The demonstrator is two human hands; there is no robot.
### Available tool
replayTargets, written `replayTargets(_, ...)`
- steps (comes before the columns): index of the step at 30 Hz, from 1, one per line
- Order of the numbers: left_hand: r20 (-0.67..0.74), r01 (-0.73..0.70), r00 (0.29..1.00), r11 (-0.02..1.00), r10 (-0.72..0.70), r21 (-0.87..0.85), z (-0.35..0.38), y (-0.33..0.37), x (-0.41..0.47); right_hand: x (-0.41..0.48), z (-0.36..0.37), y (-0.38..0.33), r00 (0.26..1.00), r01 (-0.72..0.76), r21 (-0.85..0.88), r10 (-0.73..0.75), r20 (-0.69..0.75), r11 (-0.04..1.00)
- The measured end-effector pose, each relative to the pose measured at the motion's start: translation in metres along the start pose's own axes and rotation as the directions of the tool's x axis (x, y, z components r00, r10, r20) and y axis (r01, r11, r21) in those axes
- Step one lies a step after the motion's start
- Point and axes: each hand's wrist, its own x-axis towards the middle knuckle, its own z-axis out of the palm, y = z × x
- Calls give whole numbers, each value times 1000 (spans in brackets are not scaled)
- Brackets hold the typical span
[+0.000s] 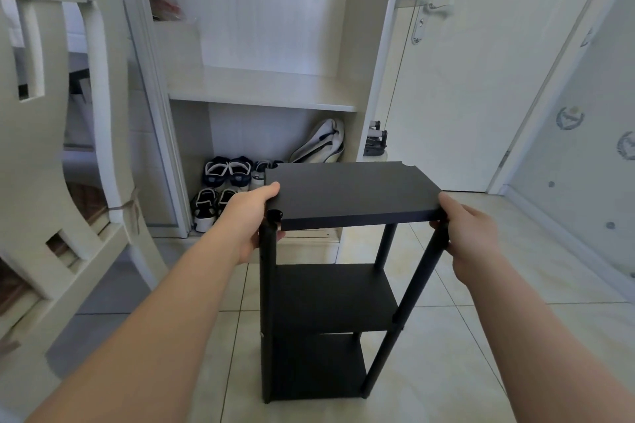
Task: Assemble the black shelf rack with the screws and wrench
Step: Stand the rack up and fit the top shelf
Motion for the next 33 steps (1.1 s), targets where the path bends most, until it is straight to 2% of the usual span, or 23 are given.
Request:
replayTargets(8,-2,7,1000,999,-7,-48,4,0,2,5,-5,4,999,-34,33,34,-3,999)
replayTargets(19,24,13,1000,1000,-13,-5,3,3,3,9,-13,5,994,-104,106,105,-7,989)
replayTargets(33,-73,59,996,998,-59,2,-21,10,2,-5,7,6,992,-122,33,121,36,992)
